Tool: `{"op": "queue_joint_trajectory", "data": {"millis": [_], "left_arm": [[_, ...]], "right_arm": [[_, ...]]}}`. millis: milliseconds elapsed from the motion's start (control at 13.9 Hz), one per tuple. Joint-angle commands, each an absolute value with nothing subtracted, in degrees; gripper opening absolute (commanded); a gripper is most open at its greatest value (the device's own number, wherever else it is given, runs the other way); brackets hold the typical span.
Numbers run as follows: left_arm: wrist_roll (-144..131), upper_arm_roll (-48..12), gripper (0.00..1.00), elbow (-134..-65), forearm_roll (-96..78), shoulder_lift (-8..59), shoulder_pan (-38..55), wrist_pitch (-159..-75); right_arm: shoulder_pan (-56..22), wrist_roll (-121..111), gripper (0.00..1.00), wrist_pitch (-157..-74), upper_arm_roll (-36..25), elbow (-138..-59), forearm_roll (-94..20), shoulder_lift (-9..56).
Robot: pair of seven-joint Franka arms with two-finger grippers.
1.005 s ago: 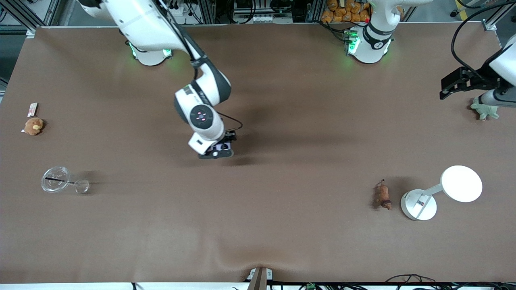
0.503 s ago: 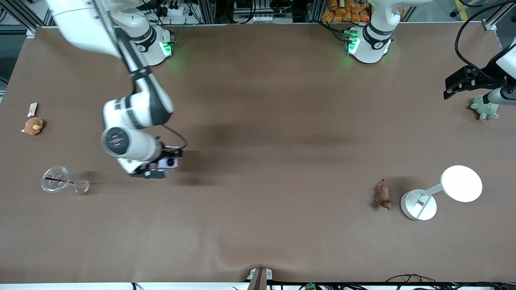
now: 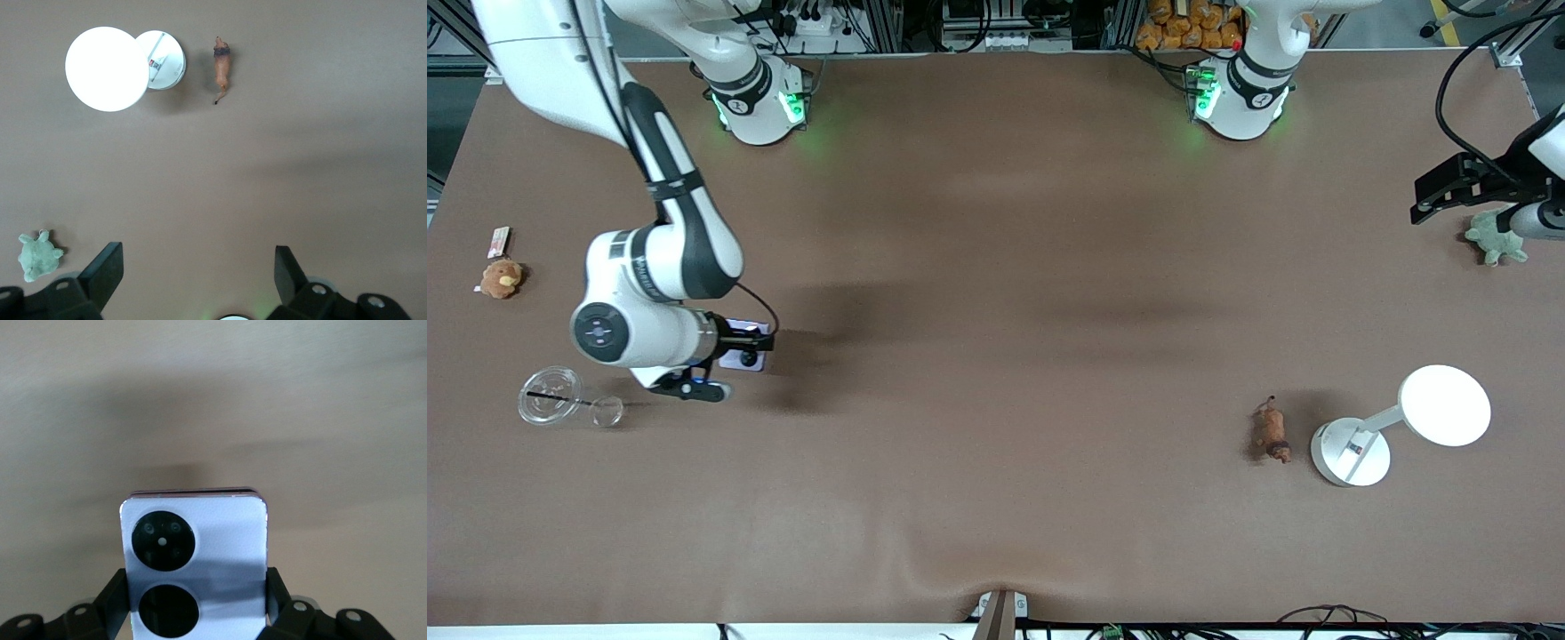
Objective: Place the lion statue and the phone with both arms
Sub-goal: 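Carry the white phone with the right gripper toward the glass cup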
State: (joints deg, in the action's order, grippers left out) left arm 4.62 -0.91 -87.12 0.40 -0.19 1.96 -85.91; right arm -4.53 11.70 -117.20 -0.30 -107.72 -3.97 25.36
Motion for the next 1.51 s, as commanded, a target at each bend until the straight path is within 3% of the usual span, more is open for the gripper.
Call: {"op": "queue_joint_trajectory", "data": {"millis": [0,431,646,933,1005,1077,1149,1292,1436], "left_arm": [[6.2,-1.1,1.0,-86.1,0.1,0.1,2.1,-85.1],[6.2,-1.1,1.0,-86.2,0.1,0.1,2.1,-85.1],[6.2,-1.1,1.0,-86.2,0.1,0.1,2.1,-85.1],[6.2,-1.1,1.0,-86.2,0.0,0.4,2.1,-85.1],[6.2,-1.1,1.0,-86.2,0.0,0.4,2.1,-85.0],[6.2,-1.1,1.0,-86.2,0.0,0.4,2.1,-85.1],[6.2,-1.1,1.0,-86.2,0.0,0.4,2.1,-85.1],[6.2,-1.1,1.0,-86.2,0.0,0.4,2.1,-85.1],[6.3,-1.1,1.0,-86.2,0.0,0.4,2.0,-85.0]], "right_arm": [[-0.2,9.7,0.0,-120.7,0.5,-108.5,-3.3,25.0],[5.7,0.4,0.0,-133.8,0.4,-107.1,-2.8,32.3],[7.1,-1.3,0.0,-133.9,0.4,-102.9,-2.7,36.2],[7.8,-1.6,0.0,-133.9,0.4,-102.0,-2.0,36.4],[8.3,-2.6,0.08,-133.9,0.4,-101.8,-1.3,37.0],[8.4,-4.2,0.23,-133.9,0.4,-101.4,-1.2,37.2],[8.5,-5.1,0.55,-133.9,0.4,-101.4,-1.2,37.3],[8.5,-5.2,0.99,-133.9,0.4,-101.4,-1.1,37.7],[8.5,-5.2,1.0,-133.9,0.4,-101.4,-1.1,37.7]]}}
